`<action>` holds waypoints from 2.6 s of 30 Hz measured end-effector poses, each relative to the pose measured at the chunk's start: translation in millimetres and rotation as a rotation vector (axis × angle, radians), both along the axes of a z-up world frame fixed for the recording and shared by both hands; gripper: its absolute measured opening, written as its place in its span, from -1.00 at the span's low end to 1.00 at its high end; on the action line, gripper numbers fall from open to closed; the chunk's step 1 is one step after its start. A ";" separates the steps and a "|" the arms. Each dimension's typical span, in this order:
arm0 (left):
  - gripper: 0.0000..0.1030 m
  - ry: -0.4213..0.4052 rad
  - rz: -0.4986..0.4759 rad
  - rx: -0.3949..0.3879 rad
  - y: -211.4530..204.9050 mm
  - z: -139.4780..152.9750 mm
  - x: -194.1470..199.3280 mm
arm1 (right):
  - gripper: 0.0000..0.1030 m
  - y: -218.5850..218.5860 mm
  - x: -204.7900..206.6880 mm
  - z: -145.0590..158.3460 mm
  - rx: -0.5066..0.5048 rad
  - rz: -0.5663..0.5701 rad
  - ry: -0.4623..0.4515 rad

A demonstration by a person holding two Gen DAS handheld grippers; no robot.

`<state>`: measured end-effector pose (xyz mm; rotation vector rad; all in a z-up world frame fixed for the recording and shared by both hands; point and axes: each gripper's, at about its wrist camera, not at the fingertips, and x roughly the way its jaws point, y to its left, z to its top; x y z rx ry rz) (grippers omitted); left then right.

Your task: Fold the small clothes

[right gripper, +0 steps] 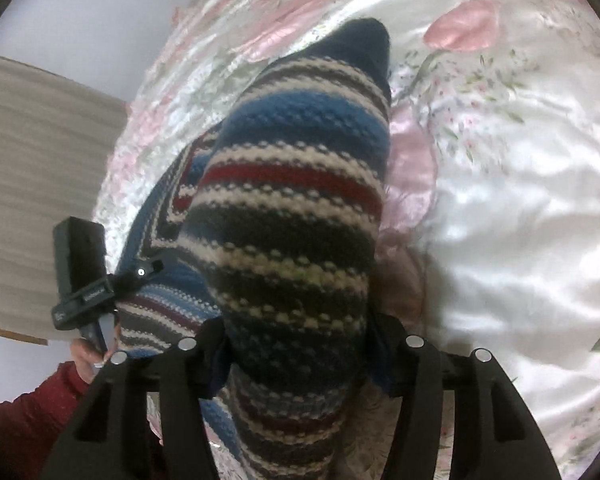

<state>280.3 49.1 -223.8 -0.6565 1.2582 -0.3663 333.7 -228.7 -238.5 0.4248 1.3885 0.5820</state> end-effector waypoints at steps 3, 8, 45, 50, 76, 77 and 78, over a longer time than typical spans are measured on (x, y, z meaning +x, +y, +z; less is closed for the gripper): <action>0.02 -0.021 -0.024 0.069 -2.5 12.7 -4.8 | 0.35 -0.9 -6.4 1.8 -0.010 -0.018 0.012; 0.33 -0.088 -0.018 0.156 7.5 48.9 -34.6 | 0.54 -6.8 -40.1 24.2 -0.075 -0.034 -0.022; 0.68 -0.103 0.010 0.409 22.7 112.9 -173.2 | 0.38 21.0 -203.8 109.3 -0.381 -0.159 -0.126; 0.74 -0.105 -0.005 0.477 28.3 140.4 -200.8 | 0.56 28.1 -231.1 131.1 -0.375 -0.182 -0.146; 0.81 -0.193 -0.010 0.595 18.7 224.0 -284.0 | 0.93 38.4 -317.3 206.5 -0.470 -0.249 -0.263; 0.82 -0.198 -0.010 0.594 18.6 227.0 -285.5 | 0.93 40.2 -319.0 209.2 -0.455 -0.249 -0.266; 0.82 -0.209 -0.009 0.595 18.5 231.5 -288.4 | 0.93 41.0 -319.7 211.2 -0.454 -0.249 -0.269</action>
